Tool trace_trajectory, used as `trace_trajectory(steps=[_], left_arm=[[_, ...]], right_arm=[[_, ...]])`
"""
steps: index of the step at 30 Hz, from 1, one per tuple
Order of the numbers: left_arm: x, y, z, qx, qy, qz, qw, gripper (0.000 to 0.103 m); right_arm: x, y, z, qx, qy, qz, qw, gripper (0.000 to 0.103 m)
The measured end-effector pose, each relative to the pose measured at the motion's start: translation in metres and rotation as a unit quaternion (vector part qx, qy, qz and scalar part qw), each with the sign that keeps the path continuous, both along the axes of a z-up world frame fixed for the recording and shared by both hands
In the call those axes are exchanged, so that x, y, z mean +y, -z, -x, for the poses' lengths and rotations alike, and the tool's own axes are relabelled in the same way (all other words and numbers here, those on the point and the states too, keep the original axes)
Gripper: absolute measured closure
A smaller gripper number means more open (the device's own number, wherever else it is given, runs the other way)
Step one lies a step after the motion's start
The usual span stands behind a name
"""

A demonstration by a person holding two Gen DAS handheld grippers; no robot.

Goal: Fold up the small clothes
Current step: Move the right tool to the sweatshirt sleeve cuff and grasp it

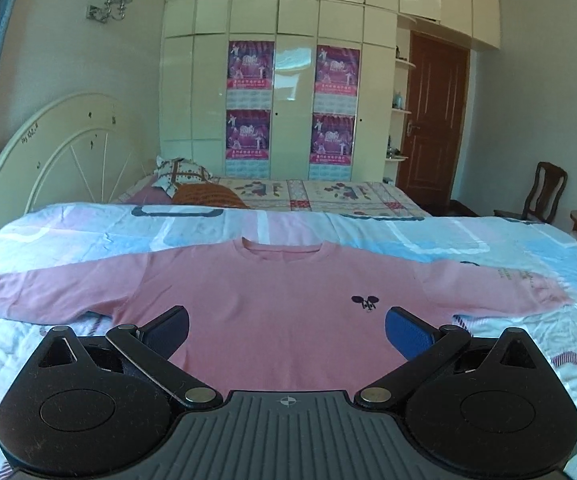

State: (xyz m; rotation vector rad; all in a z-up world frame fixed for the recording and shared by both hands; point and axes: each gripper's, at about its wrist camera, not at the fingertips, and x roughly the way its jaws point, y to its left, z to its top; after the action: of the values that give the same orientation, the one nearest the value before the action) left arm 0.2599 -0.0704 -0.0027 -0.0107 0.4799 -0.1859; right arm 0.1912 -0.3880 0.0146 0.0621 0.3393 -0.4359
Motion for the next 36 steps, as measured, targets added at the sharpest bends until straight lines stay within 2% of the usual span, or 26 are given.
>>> trace_trajectory(steps=[1,2,7,15,23,27,28,29,31,33,34,35,36], left_arm=[[-0.007,0.001,-0.012,0.001,-0.013,0.003,0.9999,0.0],[-0.013,0.003,-0.022,0.003,-0.019,0.001,0.9998,0.0],[-0.058,0.018,-0.077,0.022,-0.018,-0.018,0.9994,0.0],[-0.129,0.047,-0.128,0.07,-0.01,-0.048,0.9964,0.0],[-0.16,0.078,-0.161,0.112,-0.011,-0.068,0.9913,0.0],[-0.169,0.081,-0.173,0.116,-0.009,-0.063,0.9912,0.0],[-0.171,0.081,-0.175,0.115,-0.008,-0.062,0.9914,0.0],[-0.171,0.08,-0.177,0.115,-0.007,-0.061,0.9914,0.0],[-0.169,0.078,-0.179,0.116,-0.006,-0.063,0.9913,0.0],[-0.164,0.075,-0.182,0.112,-0.01,-0.068,0.9913,0.0],[-0.16,0.075,-0.183,0.112,-0.012,-0.069,0.9912,0.0],[-0.154,0.075,-0.185,0.115,-0.016,-0.07,0.9908,0.0],[-0.15,0.076,-0.187,0.119,-0.017,-0.071,0.9902,0.0]], right_arm=[[-0.014,0.004,-0.009,0.001,0.006,-0.008,1.0,0.024],[-0.031,0.007,-0.02,0.002,0.013,-0.018,1.0,0.032],[-0.122,0.036,-0.065,0.006,0.062,-0.083,0.995,0.059],[-0.237,0.102,-0.101,0.042,0.137,-0.166,0.976,0.061],[-0.292,0.158,-0.115,0.051,0.161,-0.274,0.947,0.062],[-0.311,0.172,-0.118,0.024,0.149,-0.32,0.935,0.065],[-0.312,0.173,-0.121,0.022,0.142,-0.32,0.936,0.082],[-0.314,0.175,-0.125,0.027,0.129,-0.321,0.938,0.096],[-0.308,0.167,-0.131,0.035,0.124,-0.292,0.948,0.096],[-0.298,0.148,-0.131,0.023,0.113,-0.236,0.965,0.096],[-0.294,0.144,-0.137,0.038,0.112,-0.197,0.973,0.096],[-0.296,0.148,-0.147,0.07,0.116,-0.184,0.973,0.096],[-0.301,0.156,-0.156,0.099,0.122,-0.197,0.968,0.096]])
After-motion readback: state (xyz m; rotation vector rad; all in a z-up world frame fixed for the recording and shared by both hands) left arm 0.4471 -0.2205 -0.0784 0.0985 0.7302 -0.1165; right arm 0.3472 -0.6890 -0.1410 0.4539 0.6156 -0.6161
